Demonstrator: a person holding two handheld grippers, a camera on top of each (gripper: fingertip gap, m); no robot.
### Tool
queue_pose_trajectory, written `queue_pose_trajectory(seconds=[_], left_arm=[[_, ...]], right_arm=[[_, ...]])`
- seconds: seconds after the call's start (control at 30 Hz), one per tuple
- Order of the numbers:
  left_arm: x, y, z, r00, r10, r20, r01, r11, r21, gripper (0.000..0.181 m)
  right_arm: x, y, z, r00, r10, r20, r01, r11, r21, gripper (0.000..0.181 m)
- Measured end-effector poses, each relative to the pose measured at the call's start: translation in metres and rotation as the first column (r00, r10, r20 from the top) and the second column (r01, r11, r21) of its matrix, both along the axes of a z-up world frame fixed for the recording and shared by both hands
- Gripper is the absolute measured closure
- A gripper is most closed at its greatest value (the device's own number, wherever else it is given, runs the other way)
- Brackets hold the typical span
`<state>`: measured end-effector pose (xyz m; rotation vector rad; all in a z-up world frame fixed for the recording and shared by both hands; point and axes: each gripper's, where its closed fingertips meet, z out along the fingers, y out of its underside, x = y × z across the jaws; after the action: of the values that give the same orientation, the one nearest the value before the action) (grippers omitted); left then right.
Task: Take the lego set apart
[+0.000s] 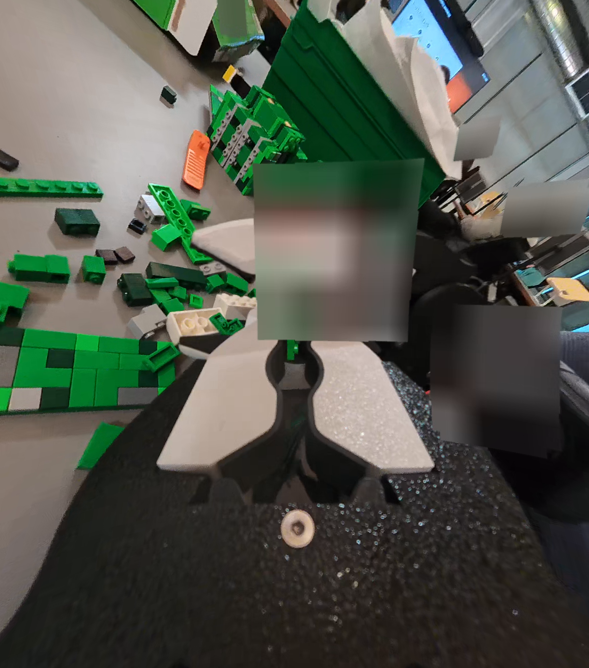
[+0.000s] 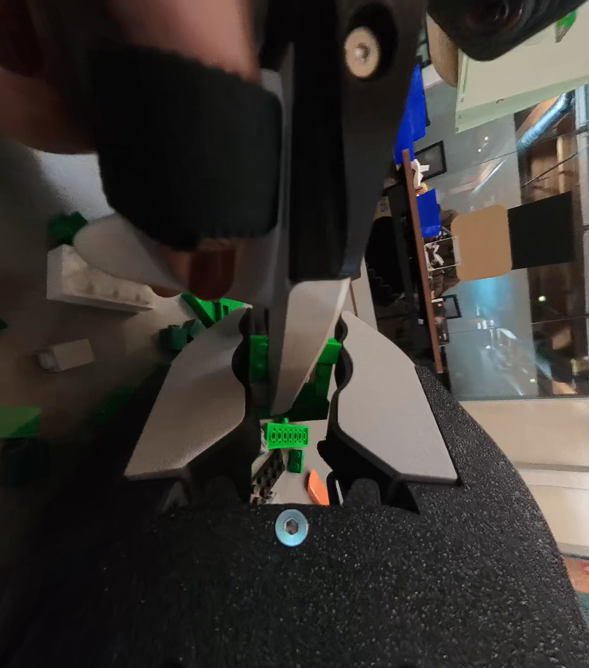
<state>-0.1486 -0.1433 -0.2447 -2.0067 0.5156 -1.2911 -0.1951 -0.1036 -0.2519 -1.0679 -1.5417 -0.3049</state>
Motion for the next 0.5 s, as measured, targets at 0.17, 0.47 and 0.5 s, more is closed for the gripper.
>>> queue_pose_trajectory(seconds=[0.17,0.47,0.5], left_arm=[[-0.001,0.005,0.006,0.989,0.039,0.14,-0.028,0.997,-0.079,0.176],[-0.016,0.016,0.016,0.966,0.121,0.229,-0.114,0.993,-0.042,0.176],[-0.021,0.019,0.022,0.952,0.142,0.27,-0.142,0.99,-0.018,0.176]], right_arm=[[0.002,0.005,0.011,0.995,-0.047,0.088,0.024,0.968,0.25,0.141],[0.013,0.01,0.007,0.987,-0.094,-0.129,0.073,0.984,-0.161,0.118],[0.014,0.01,0.004,0.985,-0.095,-0.142,0.064,0.976,-0.21,0.116]])
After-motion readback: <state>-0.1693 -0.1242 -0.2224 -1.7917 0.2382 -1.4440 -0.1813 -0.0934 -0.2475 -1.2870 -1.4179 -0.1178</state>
